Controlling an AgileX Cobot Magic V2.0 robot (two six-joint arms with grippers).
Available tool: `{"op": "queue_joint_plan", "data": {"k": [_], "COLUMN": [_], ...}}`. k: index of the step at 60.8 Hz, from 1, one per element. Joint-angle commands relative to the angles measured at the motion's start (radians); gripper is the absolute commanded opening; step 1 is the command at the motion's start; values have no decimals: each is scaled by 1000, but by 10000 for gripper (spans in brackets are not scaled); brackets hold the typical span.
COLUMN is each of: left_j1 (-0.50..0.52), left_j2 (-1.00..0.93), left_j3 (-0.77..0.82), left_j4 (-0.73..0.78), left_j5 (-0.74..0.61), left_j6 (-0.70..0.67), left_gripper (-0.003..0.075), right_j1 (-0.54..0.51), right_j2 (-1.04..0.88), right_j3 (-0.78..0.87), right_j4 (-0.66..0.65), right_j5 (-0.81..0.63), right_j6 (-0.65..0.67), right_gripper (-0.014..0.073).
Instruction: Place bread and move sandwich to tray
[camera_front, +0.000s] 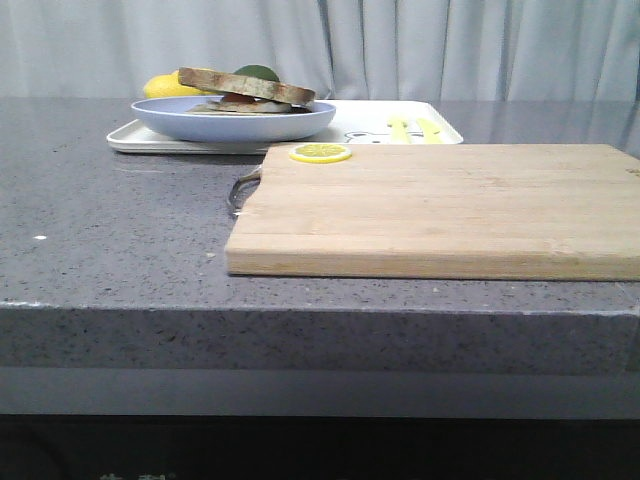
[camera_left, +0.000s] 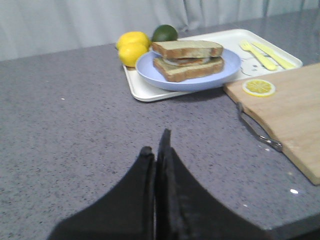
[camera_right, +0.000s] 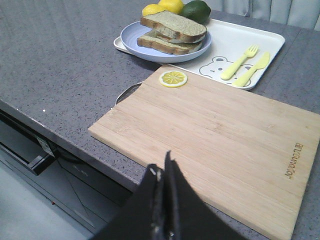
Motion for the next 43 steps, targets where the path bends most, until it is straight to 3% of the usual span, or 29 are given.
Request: {"op": "queue_joint_plan", "data": {"k": [1,6,17,34,43], "left_j1": [59,120,205,209,209], "left_j2": [-72,-158,-285,-302,-302], "left_j3": [77,179,335,487,484], "left_j4": [-8,-55,-126,-202,-214], "left_j5": [-212,-301,-357,-490,-461], "left_j6": [-1,-1,-1,-1,-1], "left_gripper": [-20,-20,-20,-20,-20], "right_j1": [-8,-8,-8,-8,-8], "right_j2": [17,17,17,17,17], "right_j3": [-20,-20,-20,-20,-20], "right_j4": [-2,-2,-2,-2,-2], "right_j5": [-71,-71,-71,-70,-71], "right_j6": [-3,-3,-3,-3,-3], "right_gripper": [-68,-68,-68,-69,-69]}}
